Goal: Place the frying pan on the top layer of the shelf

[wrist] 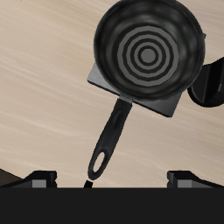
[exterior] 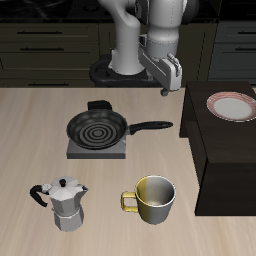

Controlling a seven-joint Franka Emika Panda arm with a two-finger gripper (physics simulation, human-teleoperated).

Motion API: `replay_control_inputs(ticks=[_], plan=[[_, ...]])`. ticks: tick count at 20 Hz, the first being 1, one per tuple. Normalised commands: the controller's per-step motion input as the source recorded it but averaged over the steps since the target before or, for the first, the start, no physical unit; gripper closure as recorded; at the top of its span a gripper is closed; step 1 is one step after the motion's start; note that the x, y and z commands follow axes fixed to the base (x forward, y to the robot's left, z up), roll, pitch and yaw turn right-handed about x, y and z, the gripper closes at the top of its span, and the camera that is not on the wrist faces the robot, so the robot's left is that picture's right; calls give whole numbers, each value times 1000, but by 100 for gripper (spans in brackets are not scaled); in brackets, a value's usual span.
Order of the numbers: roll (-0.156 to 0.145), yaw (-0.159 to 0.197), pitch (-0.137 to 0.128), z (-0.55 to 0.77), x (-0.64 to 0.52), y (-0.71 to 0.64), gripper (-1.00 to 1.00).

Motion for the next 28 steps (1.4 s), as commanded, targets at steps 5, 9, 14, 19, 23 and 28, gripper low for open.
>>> replay_control_inputs(ticks=[5,9,14,19,23,28], plan=[[38,-57,10,-206,81,31,-100],[-1,-50,22,-192,63,-23,-100],[-3,-28,27,-232,96,-28,-100],[0,-13,30,-251,82,-21,-100],[-5,-21,22,-177,40,-30,-100],[4,-9,18,-138,35,-7,-100]])
